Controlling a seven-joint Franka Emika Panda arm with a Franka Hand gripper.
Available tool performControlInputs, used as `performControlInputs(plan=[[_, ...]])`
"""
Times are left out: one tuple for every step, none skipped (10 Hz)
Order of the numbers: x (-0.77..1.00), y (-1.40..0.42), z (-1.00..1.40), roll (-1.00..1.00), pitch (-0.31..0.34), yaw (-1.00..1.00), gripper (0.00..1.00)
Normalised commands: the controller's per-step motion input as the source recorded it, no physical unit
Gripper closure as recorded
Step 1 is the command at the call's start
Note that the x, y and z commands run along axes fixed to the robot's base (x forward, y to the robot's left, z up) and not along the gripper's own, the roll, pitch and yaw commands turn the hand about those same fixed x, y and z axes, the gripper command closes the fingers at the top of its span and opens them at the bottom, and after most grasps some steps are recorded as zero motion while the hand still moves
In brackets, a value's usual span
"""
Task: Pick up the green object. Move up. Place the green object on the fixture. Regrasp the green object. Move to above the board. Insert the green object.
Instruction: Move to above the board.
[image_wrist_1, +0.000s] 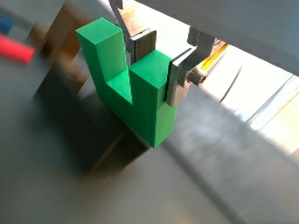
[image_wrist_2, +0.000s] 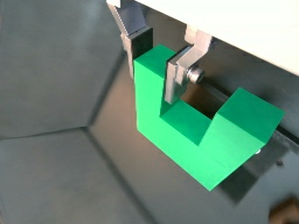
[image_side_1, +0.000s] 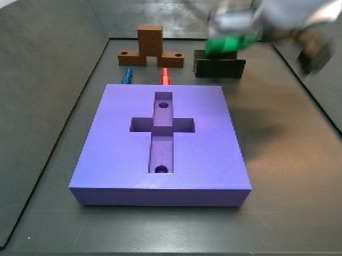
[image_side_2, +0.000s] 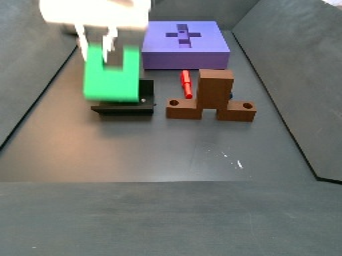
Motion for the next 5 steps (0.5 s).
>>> performControlInputs(plan=[[-0.06,-0.03,1.4,-0.01,0.009,-0.06,1.0],[-0.06,-0.01,1.4,-0.01,0.034,-0.04,1.0],[-0.04,-0.03,1.4,-0.01,0.068,-0.03,1.0],[-0.04,-0.03,1.4,0.0,0.068,-0.03,1.0],[-0.01,-0.02,0.95,-0.01,0.076,0.0,1.0]])
